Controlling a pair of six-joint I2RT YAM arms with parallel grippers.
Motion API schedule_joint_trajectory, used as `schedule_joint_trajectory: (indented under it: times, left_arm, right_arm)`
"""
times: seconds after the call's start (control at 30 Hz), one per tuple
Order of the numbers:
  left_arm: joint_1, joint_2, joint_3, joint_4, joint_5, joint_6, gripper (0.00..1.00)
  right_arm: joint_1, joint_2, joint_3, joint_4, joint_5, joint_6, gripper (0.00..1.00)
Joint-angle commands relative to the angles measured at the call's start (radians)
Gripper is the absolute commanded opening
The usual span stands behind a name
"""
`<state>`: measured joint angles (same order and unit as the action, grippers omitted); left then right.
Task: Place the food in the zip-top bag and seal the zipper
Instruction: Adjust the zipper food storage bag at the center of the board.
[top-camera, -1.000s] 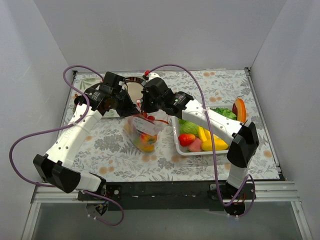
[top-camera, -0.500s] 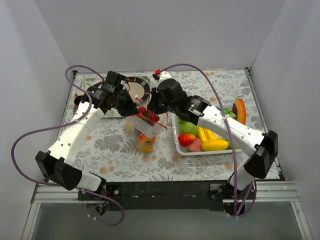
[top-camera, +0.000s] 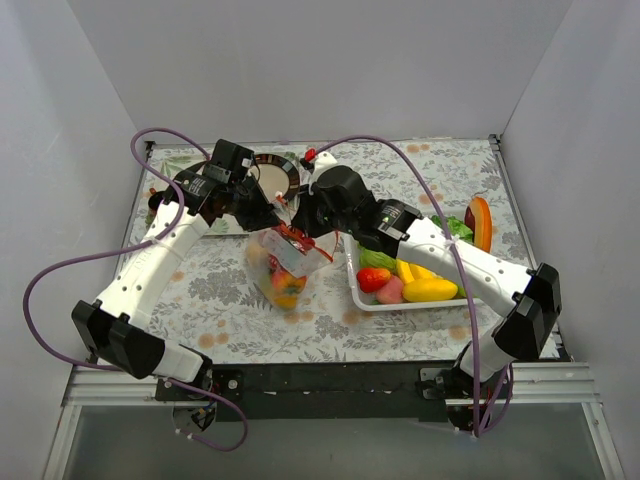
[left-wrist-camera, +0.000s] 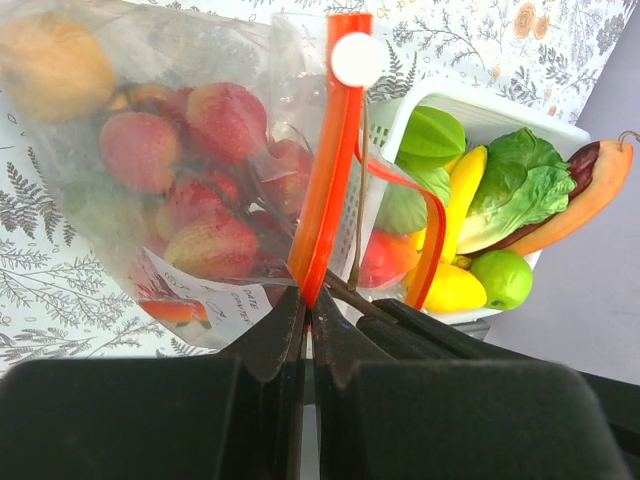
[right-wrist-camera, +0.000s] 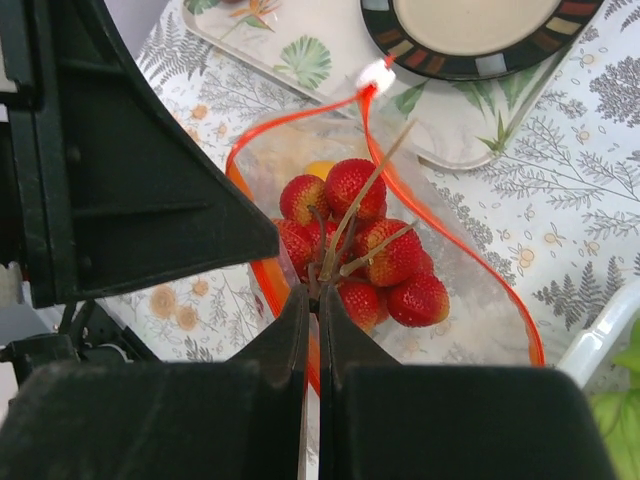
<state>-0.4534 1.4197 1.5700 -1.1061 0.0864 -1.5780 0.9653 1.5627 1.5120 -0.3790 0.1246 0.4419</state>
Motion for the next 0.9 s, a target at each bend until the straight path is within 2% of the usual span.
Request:
schedule_joint_trajectory:
  times: [0.0, 0.5, 0.73, 0.87]
  left_arm:
    - [0.005, 0.001, 0.028, 0.012, 0.003, 0.003, 0.0]
    - [0.005, 0.013, 0.019, 0.022, 0.007, 0.001, 0.0]
    - [0.005, 0.025, 0.018, 0.032, 0.018, 0.001, 0.0]
    - [0.005, 0.031, 0.015, 0.034, 0.021, 0.003, 0.0]
  right_arm:
    - [0.009, -0.081, -0.001, 0.06, 0.058, -0.037, 0.01]
    - [0.012, -0.158, -0.029, 0.109, 0.038, -0.075, 0.01]
    - [0.012, -0.182, -0.105, 0.189, -0.097, -0.121, 0.01]
    - [0.012, -0.179, -0.142, 0.201, -0.099, -0.127, 0.01]
